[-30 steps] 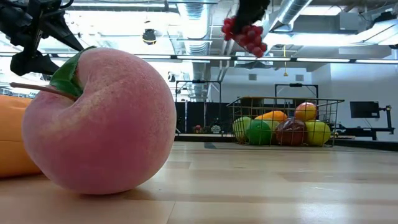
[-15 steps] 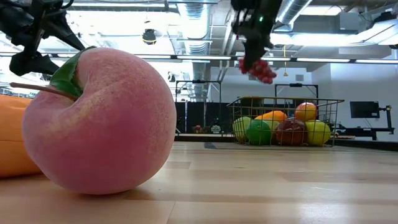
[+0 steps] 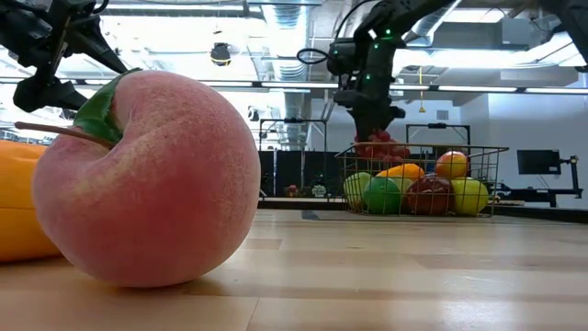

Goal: Build produce basket
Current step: Put the grapes into the gold wire basket

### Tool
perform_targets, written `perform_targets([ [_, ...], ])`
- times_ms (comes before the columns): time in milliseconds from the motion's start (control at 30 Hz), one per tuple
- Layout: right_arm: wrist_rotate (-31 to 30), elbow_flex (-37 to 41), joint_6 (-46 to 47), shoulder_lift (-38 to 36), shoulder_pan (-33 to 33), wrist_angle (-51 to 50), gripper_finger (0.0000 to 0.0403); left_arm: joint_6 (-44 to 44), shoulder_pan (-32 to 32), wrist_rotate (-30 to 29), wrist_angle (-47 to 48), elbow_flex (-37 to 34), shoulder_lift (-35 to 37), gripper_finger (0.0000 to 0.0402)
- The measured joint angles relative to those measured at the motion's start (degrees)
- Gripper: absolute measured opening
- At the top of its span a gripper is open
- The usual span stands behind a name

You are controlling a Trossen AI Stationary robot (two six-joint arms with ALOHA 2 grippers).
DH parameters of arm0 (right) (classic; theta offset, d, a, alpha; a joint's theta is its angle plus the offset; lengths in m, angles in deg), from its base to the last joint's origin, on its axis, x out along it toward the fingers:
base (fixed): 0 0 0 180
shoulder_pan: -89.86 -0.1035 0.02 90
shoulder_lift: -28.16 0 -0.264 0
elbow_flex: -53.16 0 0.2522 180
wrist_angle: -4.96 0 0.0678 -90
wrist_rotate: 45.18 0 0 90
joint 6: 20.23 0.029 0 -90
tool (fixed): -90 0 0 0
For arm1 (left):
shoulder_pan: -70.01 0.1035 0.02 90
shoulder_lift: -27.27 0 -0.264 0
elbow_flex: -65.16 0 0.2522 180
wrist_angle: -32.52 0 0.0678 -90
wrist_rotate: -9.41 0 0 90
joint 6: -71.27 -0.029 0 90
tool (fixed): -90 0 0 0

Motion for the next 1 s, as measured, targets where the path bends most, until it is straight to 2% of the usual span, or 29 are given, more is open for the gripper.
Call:
perform_targets([
  [500,2.1,0.0,8.1,0.9,-0.9,-0.2,0.0189,0.2,0.0,-0.1,0.0,0.0,0.0,0.0385],
  [1000,2.0,0.0,9.4,0.9,-1.4,0.1,0.0223,0.2,0.0,0.0,0.0,0.0,0.0,0.0385],
])
